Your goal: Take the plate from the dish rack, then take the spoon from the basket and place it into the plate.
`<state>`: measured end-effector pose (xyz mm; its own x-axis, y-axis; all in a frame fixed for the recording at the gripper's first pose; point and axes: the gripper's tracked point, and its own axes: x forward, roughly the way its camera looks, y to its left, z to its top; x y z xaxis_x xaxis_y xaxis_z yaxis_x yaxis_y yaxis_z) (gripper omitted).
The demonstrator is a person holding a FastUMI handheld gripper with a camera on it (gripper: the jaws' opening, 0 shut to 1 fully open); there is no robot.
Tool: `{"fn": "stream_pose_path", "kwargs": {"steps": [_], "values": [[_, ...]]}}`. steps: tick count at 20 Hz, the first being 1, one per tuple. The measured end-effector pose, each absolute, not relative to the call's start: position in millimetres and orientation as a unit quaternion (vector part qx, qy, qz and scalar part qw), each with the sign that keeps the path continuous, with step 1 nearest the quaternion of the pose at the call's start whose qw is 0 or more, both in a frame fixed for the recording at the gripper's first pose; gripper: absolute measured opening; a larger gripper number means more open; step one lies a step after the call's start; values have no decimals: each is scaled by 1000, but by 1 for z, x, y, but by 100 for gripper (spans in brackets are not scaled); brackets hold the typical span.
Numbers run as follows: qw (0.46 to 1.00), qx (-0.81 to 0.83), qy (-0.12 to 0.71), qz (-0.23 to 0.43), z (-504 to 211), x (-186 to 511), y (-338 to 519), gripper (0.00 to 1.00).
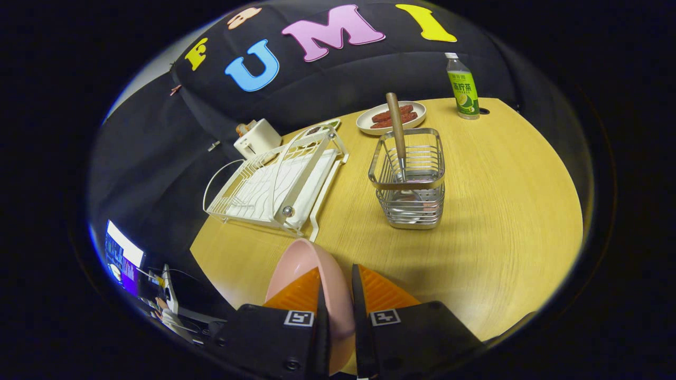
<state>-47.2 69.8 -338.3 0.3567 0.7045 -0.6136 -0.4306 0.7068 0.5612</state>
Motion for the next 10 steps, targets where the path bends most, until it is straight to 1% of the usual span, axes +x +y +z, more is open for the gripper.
{"fn": "stream_pose_path", "kwargs": {"steps": [3,4,6,9,10], "values": [[811,156,457,330,-351,-36,62,24],[813,154,460,323,-355,-32,58,27],[823,155,448,313,-351,-25,48,36],[843,127,417,316,-333,-17,32,65],[851,113,400,319,-324,-13,27,71]]}}
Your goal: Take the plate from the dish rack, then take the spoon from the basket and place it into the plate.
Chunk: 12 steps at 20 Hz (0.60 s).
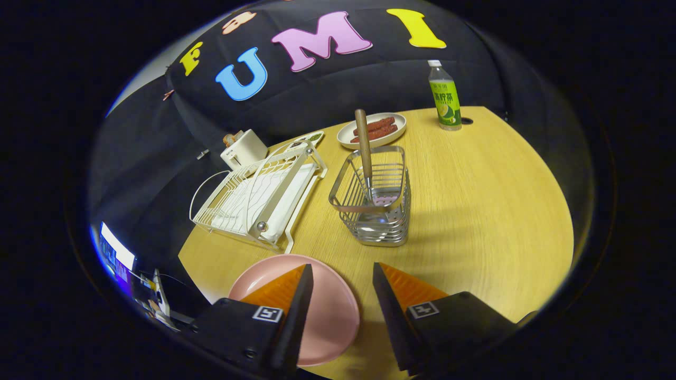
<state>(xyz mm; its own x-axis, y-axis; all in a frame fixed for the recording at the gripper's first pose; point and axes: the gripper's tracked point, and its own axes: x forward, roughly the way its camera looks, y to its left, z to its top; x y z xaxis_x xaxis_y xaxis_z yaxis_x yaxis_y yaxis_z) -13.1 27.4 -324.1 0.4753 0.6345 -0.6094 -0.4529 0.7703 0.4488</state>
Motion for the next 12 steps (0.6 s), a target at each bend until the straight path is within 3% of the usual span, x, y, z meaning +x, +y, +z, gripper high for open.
{"fn": "stream_pose_path", "kwargs": {"steps": [1,2,7,12], "values": [[861,99,380,323,-312,-9,24,90],[871,85,358,327,-302,-5,22,97],[909,27,260,325,-251,20,24,98],[926,6,223,305,-234,68,38,98]]}}
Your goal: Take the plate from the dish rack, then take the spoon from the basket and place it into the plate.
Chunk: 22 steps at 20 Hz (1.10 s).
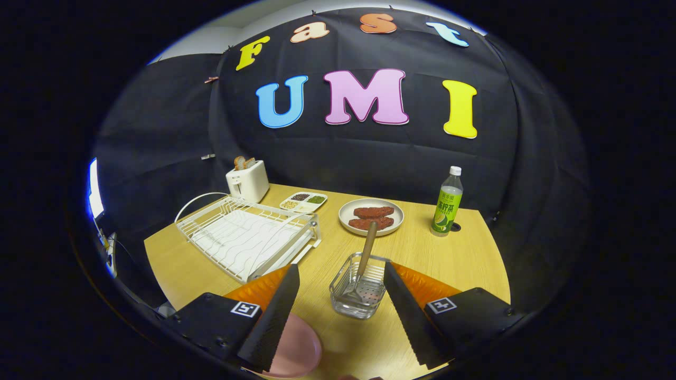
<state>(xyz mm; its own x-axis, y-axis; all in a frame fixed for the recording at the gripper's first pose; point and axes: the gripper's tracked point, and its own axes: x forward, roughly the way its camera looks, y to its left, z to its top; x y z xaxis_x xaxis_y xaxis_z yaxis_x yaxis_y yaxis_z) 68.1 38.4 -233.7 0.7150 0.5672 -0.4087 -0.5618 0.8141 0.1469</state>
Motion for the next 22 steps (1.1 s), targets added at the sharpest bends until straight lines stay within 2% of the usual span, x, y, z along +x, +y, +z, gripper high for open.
{"fn": "stream_pose_path", "kwargs": {"steps": [6,12,15,18,22], "values": [[942,12,231,242,-247,136,50,98],[937,6,276,212,-289,175,72,98],[933,21,292,209,-303,187,82,93],[928,12,311,203,-319,191,83,81],[927,-14,324,191,-330,197,80,39]]}}
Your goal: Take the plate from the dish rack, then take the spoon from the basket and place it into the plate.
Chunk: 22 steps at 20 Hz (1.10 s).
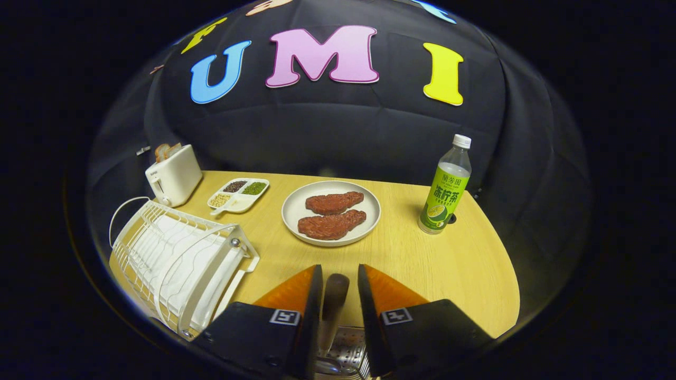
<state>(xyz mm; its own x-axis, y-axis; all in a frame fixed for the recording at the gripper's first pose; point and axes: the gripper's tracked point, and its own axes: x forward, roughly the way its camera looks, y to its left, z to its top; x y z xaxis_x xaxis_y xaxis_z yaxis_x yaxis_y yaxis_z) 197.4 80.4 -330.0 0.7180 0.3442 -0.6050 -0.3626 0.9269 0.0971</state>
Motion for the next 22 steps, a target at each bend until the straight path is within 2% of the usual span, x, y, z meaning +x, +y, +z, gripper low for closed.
{"fn": "stream_pose_path", "kwargs": {"steps": [1,5,8,16,22], "values": [[925,-9,330,189,-332,197,82,27],[918,9,348,190,-331,190,85,18],[919,2,348,188,-318,181,82,16],[948,15,298,107,-215,154,47,14],[961,67,258,69,-135,87,32,14]]}}
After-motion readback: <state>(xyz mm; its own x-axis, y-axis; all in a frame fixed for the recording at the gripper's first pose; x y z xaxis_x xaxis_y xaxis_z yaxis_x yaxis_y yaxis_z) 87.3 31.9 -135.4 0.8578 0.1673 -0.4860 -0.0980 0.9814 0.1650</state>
